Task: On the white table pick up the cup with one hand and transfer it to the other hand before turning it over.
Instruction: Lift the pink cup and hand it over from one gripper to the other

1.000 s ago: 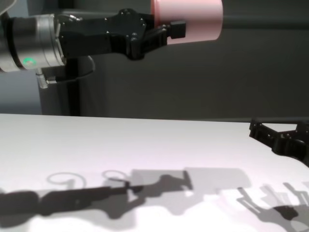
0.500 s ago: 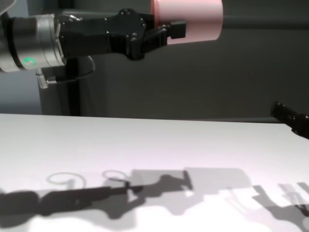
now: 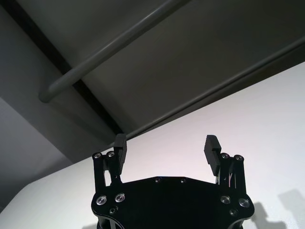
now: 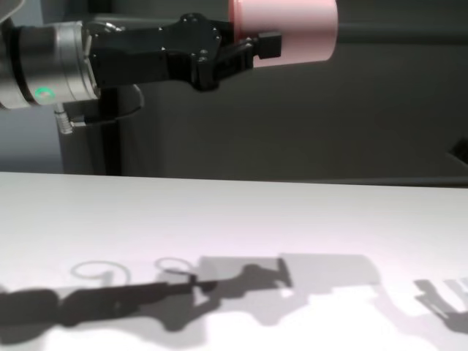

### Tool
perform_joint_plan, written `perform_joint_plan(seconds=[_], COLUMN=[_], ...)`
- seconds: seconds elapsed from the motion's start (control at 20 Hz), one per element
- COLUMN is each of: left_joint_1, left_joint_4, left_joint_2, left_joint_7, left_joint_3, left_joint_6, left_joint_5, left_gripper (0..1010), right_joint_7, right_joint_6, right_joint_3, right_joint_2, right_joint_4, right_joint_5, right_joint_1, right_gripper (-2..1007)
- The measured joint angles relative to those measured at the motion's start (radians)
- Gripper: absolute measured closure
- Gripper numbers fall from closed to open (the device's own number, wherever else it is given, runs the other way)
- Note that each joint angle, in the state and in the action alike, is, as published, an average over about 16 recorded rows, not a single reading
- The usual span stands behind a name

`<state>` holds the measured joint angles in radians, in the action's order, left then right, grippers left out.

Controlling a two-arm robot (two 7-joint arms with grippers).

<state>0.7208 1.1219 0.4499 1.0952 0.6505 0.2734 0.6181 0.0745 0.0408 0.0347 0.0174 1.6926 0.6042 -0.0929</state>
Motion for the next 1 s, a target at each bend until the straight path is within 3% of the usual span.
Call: perform_joint_plan(seconds=[0.35,1.0], left_joint_1=[0.000,0.000], left_joint_4=[0.000,0.000], left_joint_2=[0.000,0.000], left_joint_7=[0.000,0.000], left_joint_3=[0.000,0.000], left_joint_6=[0.000,0.000], left_joint_5=[0.000,0.000], left_gripper=[967,967], right_joint_7=[0.022,0.073], right_joint_6=[0.062,0.183], right_joint_3=[-0.042,-0.081], right_joint_2=[-0.016,-0.057], right_joint_4=[0.002,-0.017], right_joint_5=[0.150,0.419], right_joint_1=[0.011,0.050], right_gripper=[5,5])
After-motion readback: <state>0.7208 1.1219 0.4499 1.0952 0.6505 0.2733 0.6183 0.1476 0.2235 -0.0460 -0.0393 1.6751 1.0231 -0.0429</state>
